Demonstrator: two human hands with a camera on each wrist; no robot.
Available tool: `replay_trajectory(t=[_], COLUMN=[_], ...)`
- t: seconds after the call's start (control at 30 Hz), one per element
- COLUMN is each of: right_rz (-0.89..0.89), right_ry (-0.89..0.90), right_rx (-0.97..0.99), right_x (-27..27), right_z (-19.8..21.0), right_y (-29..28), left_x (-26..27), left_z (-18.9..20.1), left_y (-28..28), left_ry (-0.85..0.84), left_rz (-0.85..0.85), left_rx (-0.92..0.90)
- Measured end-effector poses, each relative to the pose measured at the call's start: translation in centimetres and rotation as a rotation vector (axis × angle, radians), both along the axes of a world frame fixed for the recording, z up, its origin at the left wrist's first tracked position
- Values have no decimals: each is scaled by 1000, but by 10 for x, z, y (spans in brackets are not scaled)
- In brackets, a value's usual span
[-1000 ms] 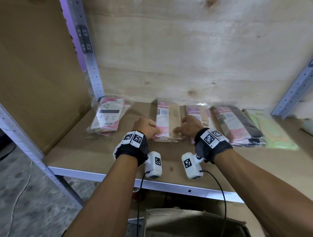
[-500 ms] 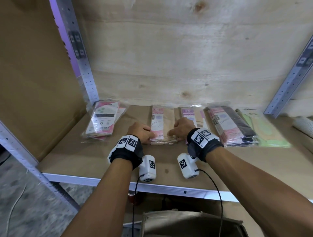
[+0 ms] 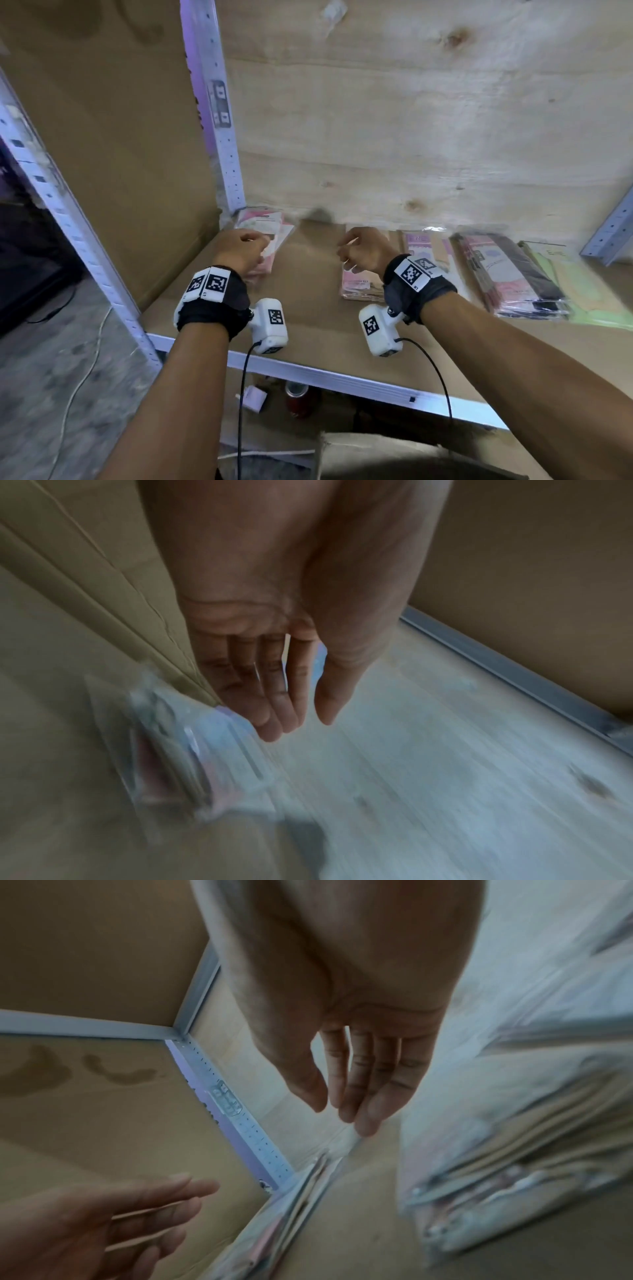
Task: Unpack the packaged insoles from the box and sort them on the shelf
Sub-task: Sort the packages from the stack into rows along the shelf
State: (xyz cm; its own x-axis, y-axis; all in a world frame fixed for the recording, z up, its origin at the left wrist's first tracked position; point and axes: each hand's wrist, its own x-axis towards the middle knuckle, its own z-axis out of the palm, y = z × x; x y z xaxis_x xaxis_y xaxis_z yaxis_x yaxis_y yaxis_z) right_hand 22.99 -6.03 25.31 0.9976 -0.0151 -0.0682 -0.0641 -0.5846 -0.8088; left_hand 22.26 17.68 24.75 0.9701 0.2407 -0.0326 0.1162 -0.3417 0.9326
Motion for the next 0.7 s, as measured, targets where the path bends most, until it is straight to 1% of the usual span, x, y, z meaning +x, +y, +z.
replay_trajectory(t=[0.1,0.2,0.3,0.37,0.47,0.6,0.7], right_rz=[56,114,103,85,80,98,79], right_ry=[38,89,153,184,230,315,411], right_rx=[53,111,199,213,219,157,238], right_x=[5,13,19,21,24,28,23], right_z=[1,-1,-7,-13,-21,-26,-22], right_y=[32,66,96,112,126,130,124], left_x=[-3,-7,-10,-11,-10,-10,-9], left_z=[0,-7,-12,-12,-13,-14,-15], left_y=[30,48,58,63,67,67,66], left_ry=[-1,4,21,34,32,15,18], left_rz=[49,61,52,49,40,35,48], left_rx=[-24,-1,16,18,20,-3,1])
